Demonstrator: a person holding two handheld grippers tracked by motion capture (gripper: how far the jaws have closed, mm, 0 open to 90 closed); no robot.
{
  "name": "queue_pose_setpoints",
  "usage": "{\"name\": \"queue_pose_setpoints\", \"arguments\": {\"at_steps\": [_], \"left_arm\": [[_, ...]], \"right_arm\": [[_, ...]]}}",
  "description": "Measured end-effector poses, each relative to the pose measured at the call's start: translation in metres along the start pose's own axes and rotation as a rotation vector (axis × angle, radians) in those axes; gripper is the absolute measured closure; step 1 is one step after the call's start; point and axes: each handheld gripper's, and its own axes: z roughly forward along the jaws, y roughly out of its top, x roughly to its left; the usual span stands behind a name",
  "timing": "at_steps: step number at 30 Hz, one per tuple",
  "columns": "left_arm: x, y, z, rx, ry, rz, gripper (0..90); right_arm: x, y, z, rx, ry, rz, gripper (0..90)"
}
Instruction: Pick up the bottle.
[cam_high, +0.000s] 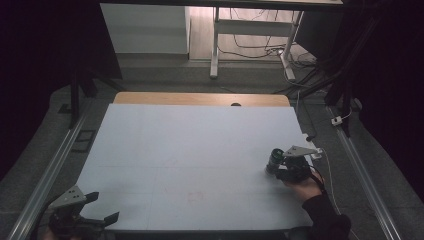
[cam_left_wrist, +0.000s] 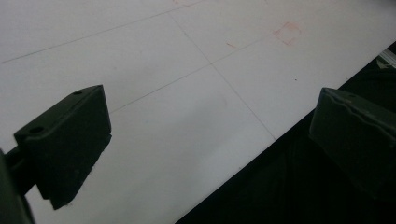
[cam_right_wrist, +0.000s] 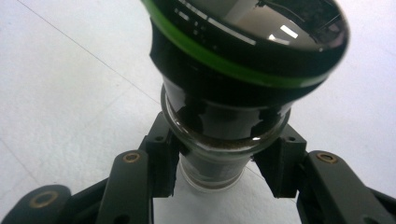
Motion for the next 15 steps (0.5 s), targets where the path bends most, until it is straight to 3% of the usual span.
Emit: {"name": "queue_pose_setpoints", "arguments": {"at_steps": [15], "left_arm": [[-0.002, 0.000, 0.000, 0.001, 0.010, 0.011, 0.5]], "right_arm": [[0.009, 0.013, -0.012, -0.031, 0.065, -0.004, 53.2]]}}
